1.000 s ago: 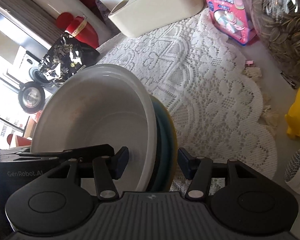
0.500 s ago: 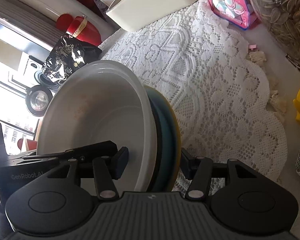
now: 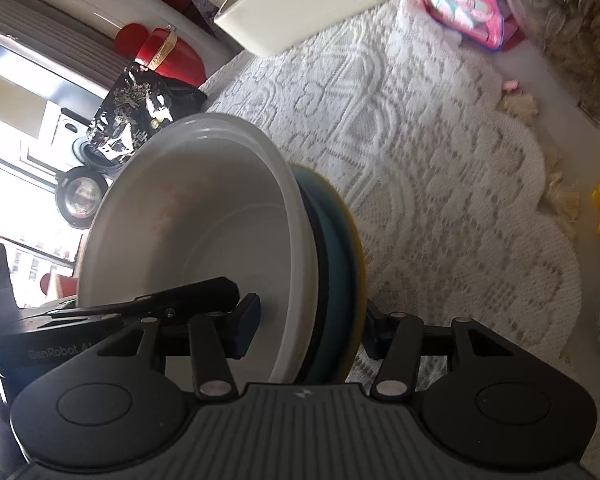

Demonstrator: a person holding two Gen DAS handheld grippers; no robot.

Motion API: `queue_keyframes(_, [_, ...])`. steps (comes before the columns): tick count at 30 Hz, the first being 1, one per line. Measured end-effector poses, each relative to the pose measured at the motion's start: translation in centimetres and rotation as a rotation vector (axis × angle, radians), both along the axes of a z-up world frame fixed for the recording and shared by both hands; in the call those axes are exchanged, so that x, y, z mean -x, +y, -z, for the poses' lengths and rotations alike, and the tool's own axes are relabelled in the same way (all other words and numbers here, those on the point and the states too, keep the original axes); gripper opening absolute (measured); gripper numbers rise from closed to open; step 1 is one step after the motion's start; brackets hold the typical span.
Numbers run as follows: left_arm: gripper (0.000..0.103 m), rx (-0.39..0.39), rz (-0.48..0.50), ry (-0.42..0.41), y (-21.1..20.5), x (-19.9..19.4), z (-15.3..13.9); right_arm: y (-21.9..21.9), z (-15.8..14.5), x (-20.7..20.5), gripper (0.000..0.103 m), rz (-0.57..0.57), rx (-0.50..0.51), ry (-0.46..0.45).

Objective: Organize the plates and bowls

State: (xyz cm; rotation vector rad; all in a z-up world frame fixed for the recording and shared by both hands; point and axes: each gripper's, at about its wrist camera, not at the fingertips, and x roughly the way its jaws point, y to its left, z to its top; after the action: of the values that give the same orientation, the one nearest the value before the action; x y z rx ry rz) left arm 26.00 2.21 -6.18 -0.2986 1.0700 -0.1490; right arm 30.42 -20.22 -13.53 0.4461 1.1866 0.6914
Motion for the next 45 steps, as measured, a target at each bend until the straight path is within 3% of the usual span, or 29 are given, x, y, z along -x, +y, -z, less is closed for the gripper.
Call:
queue_keyframes(12, [0.068, 0.021, -0.007, 0.021, 0.3, 0.5, -0.2, 0.7, -1.0, 0.6, 0.053, 0.027, 0.068, -0.003])
queue_keyframes(25, [0.067, 0.06, -0.005, 0.041, 0.4, 0.6, -0.2, 0.8, -1.4, 1.2, 0.053, 0.083, 0.1, 0.074])
queue_keyframes(37, [0.067, 0.074, -0.019, 0.01, 1.4, 1.4, -1.9, 1.4, -3.3, 1.4, 0.053, 0.079, 0.109, 0.046])
queue_keyframes(45, [0.067, 0.081, -0.051, -0.033, 4.4, 3.2, -4.1, 3.9, -6.0, 2.1, 0.053, 0.05, 0.123, -0.001])
